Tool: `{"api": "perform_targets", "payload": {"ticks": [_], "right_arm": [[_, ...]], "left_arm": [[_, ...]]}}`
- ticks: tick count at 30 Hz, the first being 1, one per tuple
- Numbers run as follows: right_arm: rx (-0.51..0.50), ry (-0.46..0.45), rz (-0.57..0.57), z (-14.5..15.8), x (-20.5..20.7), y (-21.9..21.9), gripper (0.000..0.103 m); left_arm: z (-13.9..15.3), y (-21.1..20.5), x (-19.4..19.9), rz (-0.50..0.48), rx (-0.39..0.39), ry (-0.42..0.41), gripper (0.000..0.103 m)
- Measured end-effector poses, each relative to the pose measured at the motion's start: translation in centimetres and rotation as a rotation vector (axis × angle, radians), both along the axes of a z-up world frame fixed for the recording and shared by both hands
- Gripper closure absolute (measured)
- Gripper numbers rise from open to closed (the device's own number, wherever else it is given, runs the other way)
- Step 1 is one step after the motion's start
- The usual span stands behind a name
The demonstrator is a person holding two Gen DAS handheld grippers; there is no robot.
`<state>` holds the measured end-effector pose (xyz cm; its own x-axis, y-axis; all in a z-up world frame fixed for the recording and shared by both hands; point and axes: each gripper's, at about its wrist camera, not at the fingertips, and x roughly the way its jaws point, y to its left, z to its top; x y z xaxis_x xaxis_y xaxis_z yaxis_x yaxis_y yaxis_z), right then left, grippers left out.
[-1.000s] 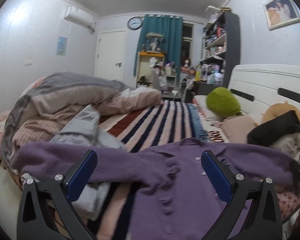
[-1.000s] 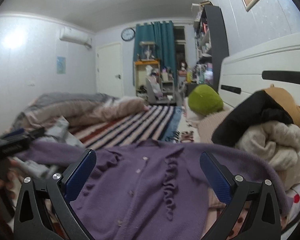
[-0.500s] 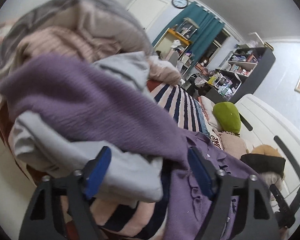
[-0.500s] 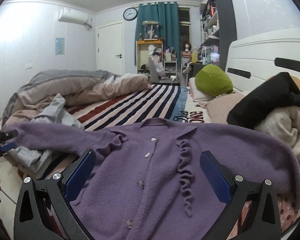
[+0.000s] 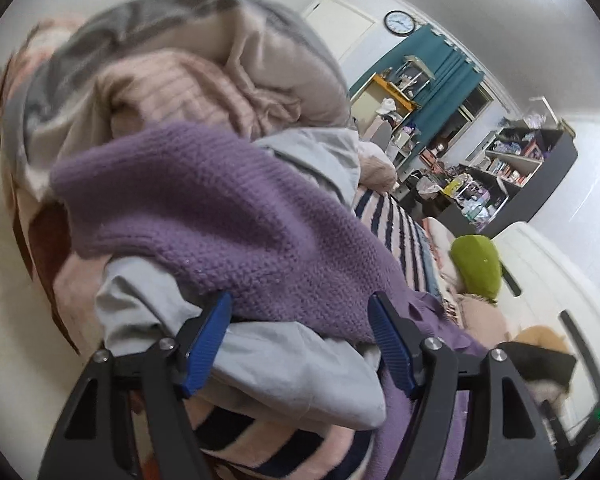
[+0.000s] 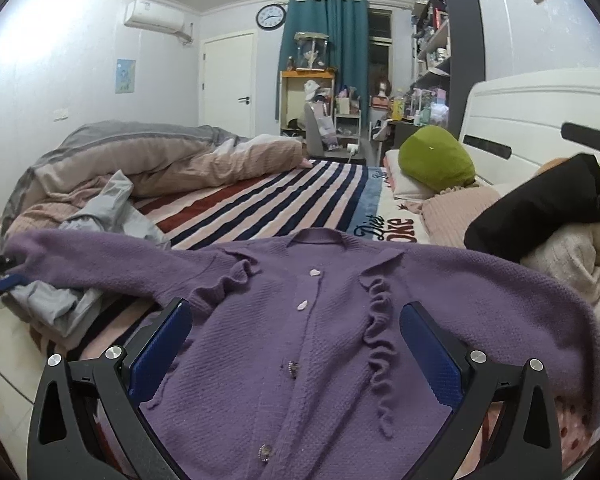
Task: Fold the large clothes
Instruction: 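Grasp the cardigan sleeve with the left tool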
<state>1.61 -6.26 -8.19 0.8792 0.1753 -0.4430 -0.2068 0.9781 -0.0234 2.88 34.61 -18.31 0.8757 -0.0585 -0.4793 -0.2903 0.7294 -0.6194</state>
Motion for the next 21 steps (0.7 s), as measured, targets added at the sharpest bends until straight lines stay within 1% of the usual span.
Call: {"api": "perform_targets", "payload": {"ticks": [1, 2, 4, 7, 8, 10, 12, 13, 14, 15, 16, 17, 18, 19, 20, 21], "right_arm": [[0.014, 0.010, 0.002, -0.2, 0.4, -0.3, 0.000], [0.020, 0.018, 0.006, -0.3, 0.6, -0.6, 0.000], [0.022, 0.028, 0.012, -0.4, 0.9, -0.9, 0.000], [0.011, 0.028, 0.019, -0.5, 1.2, -1.0, 0.000], [0.009, 0.031, 0.023, -0.5, 1.3, -1.0, 0.000], [0.005, 0.034, 0.028, -0.6, 1.4, -1.2, 0.000], [0.004, 0.033, 0.027, -0.6, 1.5, -1.4, 0.000], [0.007, 0.031, 0.028, -0.5, 1.5, -1.3, 0.000], [0.010, 0.030, 0.029, -0.4, 1.5, -1.4, 0.000], [0.013, 0.028, 0.030, -0.3, 1.5, -1.6, 0.000], [0.015, 0.022, 0.029, -0.2, 1.5, -1.8, 0.000], [0.016, 0.015, 0.026, -0.2, 1.5, -2.0, 0.000], [0.018, 0.009, 0.023, -0.2, 1.6, -2.3, 0.000], [0.022, 0.006, 0.020, -0.1, 1.6, -2.5, 0.000], [0.028, 0.002, 0.018, 0.0, 1.7, -2.8, 0.000], [0.039, -0.001, 0.016, 0.0, 1.7, -3.3, 0.000]], "left_arm": [[-0.1, 0.0, 0.1, -0.007, 0.008, 0.015, 0.035], [-0.4, -0.3, 0.3, -0.012, 0.033, 0.045, 0.035], [-0.5, -0.4, 0.2, -0.005, 0.043, 0.060, 0.035], [-0.8, 0.3, -0.4, 0.028, -0.029, 0.024, 0.035], [-0.9, 0.7, -0.2, 0.038, -0.035, 0.023, 0.034], [-0.7, 1.0, 0.6, 0.054, -0.008, 0.034, 0.035], [-0.4, 1.1, 1.5, 0.078, 0.044, 0.035, 0.035], [-0.3, 1.1, 2.1, 0.090, 0.066, 0.051, 0.037], [0.0, 0.8, 2.1, 0.088, 0.073, 0.044, 0.049], [0.3, 0.7, 2.4, 0.079, 0.074, 0.031, 0.056], [0.5, 0.7, 2.6, 0.072, 0.074, 0.029, 0.069], [1.0, 0.6, 2.9, 0.067, 0.081, 0.025, 0.079], [1.5, 0.5, 3.0, 0.063, 0.091, 0.013, 0.084], [2.1, 0.3, 3.1, 0.063, 0.102, -0.006, 0.092], [2.8, 0.1, 3.2, 0.061, 0.108, -0.018, 0.095], [3.3, -0.2, 3.2, 0.058, 0.113, -0.031, 0.095]]}}
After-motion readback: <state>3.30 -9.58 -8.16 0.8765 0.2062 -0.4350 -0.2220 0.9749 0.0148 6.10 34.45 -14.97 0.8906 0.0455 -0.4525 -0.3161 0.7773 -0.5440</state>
